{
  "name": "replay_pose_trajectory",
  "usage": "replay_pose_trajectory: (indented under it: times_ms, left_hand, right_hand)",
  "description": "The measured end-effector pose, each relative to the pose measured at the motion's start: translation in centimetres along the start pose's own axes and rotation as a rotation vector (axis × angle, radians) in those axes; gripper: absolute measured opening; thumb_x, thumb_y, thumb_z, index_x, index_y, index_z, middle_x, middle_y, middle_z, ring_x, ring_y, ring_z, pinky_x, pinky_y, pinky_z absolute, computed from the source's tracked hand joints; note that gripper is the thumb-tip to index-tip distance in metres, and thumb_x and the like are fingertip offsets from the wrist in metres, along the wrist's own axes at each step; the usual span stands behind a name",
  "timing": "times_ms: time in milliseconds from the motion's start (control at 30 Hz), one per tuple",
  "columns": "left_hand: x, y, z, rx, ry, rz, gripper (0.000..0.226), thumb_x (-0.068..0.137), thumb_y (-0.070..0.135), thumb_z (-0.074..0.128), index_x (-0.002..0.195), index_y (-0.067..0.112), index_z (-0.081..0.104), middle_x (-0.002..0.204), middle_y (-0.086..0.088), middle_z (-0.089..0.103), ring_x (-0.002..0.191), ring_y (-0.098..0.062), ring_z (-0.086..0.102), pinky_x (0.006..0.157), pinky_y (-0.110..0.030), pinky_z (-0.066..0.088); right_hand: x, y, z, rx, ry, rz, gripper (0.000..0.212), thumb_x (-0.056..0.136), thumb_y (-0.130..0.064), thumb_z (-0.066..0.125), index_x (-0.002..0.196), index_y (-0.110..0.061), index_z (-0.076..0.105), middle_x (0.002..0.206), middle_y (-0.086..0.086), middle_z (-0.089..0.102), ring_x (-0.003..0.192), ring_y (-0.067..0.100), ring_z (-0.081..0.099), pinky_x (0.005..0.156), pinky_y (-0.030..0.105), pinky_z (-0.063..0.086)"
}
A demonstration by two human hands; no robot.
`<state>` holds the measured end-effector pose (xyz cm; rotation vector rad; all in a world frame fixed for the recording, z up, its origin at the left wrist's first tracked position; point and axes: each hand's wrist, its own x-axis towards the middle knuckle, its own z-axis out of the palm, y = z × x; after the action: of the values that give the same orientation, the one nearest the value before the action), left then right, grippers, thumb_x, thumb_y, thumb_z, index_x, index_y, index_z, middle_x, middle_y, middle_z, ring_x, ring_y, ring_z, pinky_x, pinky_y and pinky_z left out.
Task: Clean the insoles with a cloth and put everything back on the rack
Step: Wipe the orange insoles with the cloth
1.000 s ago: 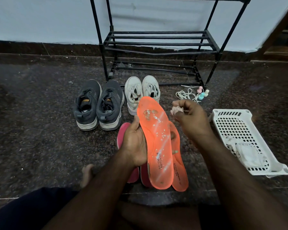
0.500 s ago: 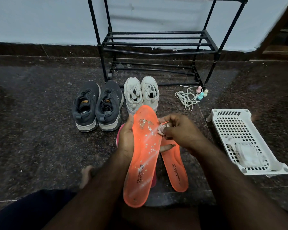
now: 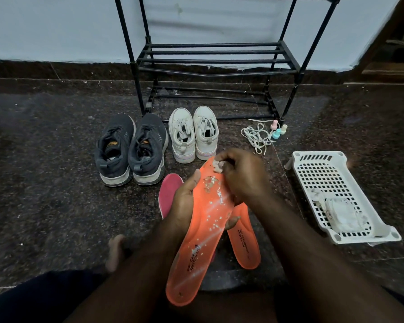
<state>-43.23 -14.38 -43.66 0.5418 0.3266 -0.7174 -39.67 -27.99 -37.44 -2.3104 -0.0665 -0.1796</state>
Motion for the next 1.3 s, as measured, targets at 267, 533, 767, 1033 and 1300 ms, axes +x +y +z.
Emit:
replay_pose_trajectory:
  times_ms: [267,533,767,1033,1300]
  left_hand:
    - [0.0,-0.1,0.4,0.053,0.003,-0.002,0.069,0.095,0.062,0.036,0.103,0.01,0.079,0.111,-0.017,0.072,0.091,-0.038,0.072,0.092,-0.052,0.04]
    - [0.3,0.3,0.2,0.033,-0.039,-0.043,0.069,0.09,0.073,0.039,0.134,0.026,0.061,0.129,-0.008,0.064,0.112,-0.034,0.06,0.087,-0.056,0.047]
    - [0.7,0.1,0.2,-0.026,0.003,0.014,0.066,0.092,0.073,0.037,0.121,0.022,0.069,0.121,-0.012,0.068,0.113,-0.035,0.06,0.097,-0.056,0.04]
    - [0.4,0.3,0.7,-0.027,0.003,0.061,0.068,0.094,0.069,0.037,0.119,0.016,0.071,0.121,-0.015,0.067,0.114,-0.035,0.059,0.095,-0.053,0.043]
    - [0.1,0.5,1.4,-0.06,0.073,0.175,0.076,0.1,0.06,0.029,0.087,0.006,0.081,0.094,-0.019,0.074,0.08,-0.032,0.074,0.087,-0.042,0.049]
  right_hand:
    - [0.6,-0.3,-0.8,0.043,0.021,-0.043,0.019,0.088,-0.005,0.063,0.094,-0.02,0.073,0.094,-0.007,0.069,0.085,0.004,0.062,0.077,0.013,0.047]
    - [-0.1,-1.2,-0.2,0.004,-0.127,-0.081,0.019,0.086,-0.008,0.068,0.093,-0.024,0.075,0.091,-0.014,0.07,0.076,-0.006,0.057,0.068,-0.002,0.035]
    - [-1.1,-1.9,0.8,-0.252,-0.17,-0.096,0.019,0.086,-0.014,0.063,0.098,-0.022,0.075,0.099,0.001,0.07,0.092,0.017,0.064,0.079,0.026,0.046]
    - [-1.3,-2.5,0.3,-0.135,-0.112,0.045,0.014,0.086,-0.02,0.065,0.096,-0.021,0.075,0.094,-0.002,0.073,0.087,0.014,0.067,0.076,0.024,0.049]
    - [-2.0,-2.9,0.4,-0.046,-0.159,0.082,0.012,0.082,-0.015,0.066,0.088,-0.019,0.075,0.082,-0.005,0.074,0.077,0.008,0.068,0.071,0.023,0.05]
